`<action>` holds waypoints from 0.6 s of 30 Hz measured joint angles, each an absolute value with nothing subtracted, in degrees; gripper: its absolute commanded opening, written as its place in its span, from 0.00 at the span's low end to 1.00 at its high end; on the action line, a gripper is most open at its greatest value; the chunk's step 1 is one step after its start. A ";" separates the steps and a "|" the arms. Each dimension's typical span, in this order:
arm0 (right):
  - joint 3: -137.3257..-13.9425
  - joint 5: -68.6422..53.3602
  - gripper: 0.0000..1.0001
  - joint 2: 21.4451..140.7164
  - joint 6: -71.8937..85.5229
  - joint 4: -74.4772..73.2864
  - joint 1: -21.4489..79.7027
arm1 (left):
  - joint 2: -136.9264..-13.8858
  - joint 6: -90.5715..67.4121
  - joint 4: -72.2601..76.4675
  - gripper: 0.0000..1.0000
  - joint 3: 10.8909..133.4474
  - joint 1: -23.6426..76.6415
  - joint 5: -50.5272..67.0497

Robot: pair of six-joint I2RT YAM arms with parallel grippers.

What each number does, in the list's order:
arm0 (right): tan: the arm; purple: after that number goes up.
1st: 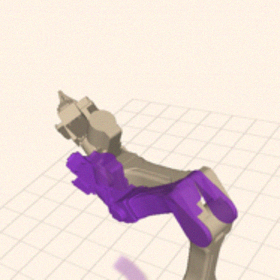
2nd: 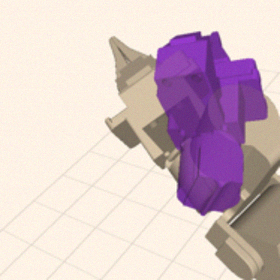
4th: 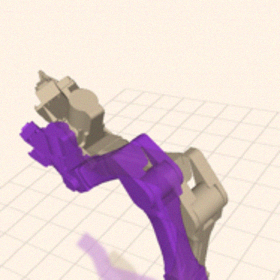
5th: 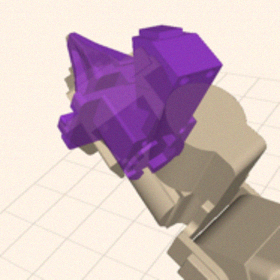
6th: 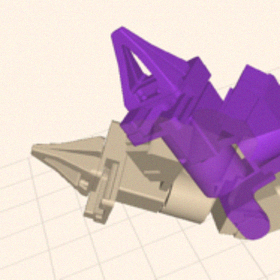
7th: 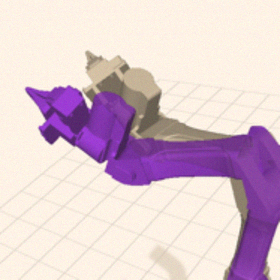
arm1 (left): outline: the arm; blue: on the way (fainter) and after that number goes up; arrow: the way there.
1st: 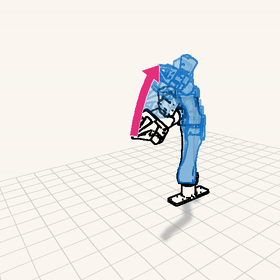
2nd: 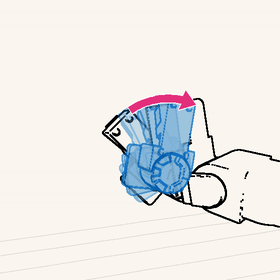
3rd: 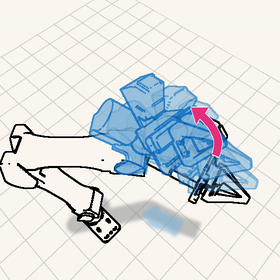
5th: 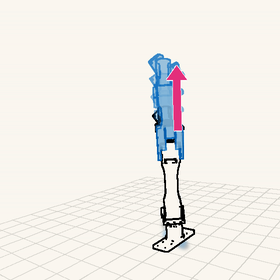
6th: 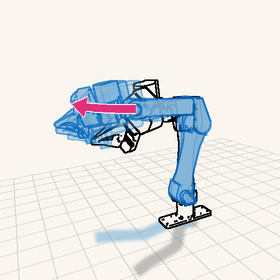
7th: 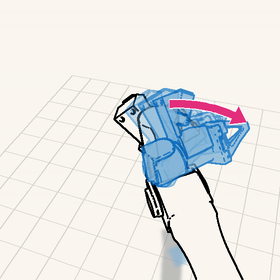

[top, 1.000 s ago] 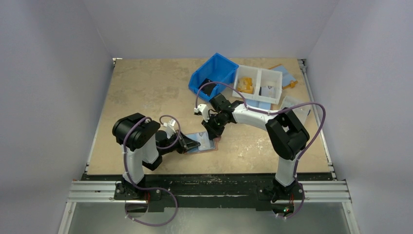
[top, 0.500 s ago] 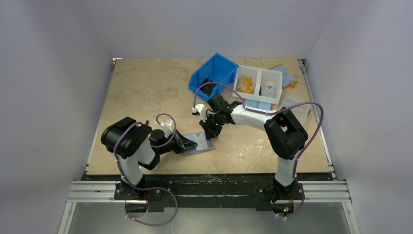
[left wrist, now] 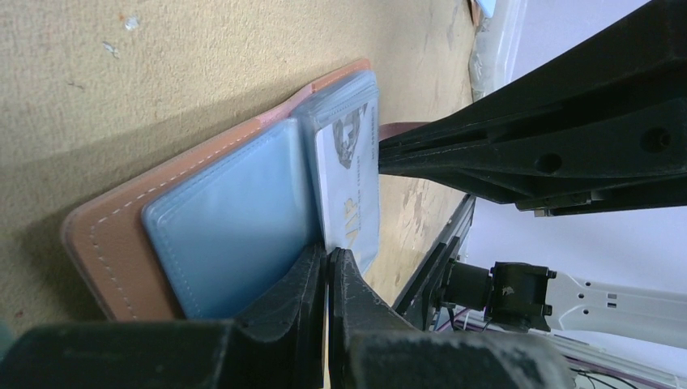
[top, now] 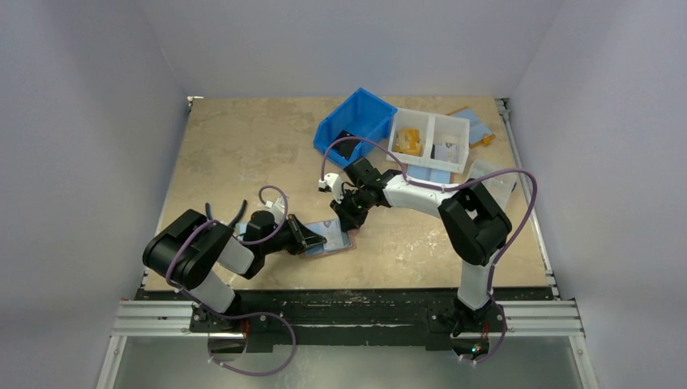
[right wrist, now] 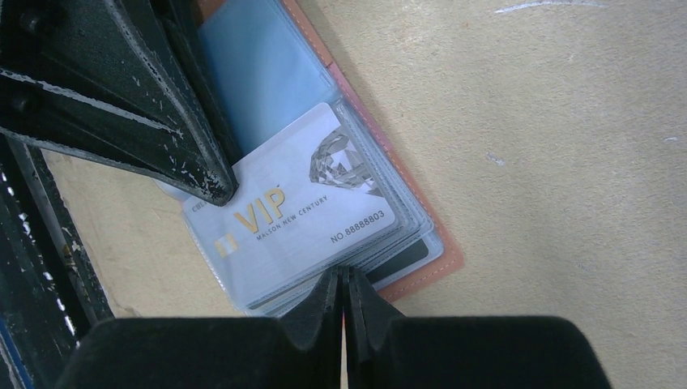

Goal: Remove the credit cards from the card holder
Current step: Remove the credit card from the card holder.

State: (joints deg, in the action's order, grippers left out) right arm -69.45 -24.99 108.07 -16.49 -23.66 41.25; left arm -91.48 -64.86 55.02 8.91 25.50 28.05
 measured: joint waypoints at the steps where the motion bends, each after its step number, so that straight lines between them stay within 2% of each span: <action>1: -69.41 -25.02 0.11 108.07 -16.53 -23.59 41.25 | -91.42 -64.88 54.87 0.06 8.91 25.50 28.03; 12: -69.41 -25.04 0.12 108.25 -16.56 -23.33 41.25 | -90.35 -64.82 52.86 0.12 8.88 25.10 28.12; 18: -69.41 -24.95 0.12 108.25 -16.58 -23.22 41.23 | -87.68 -63.61 49.34 0.12 8.67 24.71 28.10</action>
State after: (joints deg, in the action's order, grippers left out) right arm -69.41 -24.95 108.25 -16.58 -23.22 41.23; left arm -87.68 -63.61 49.34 8.67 24.71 28.10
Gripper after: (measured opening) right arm 0.115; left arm 0.126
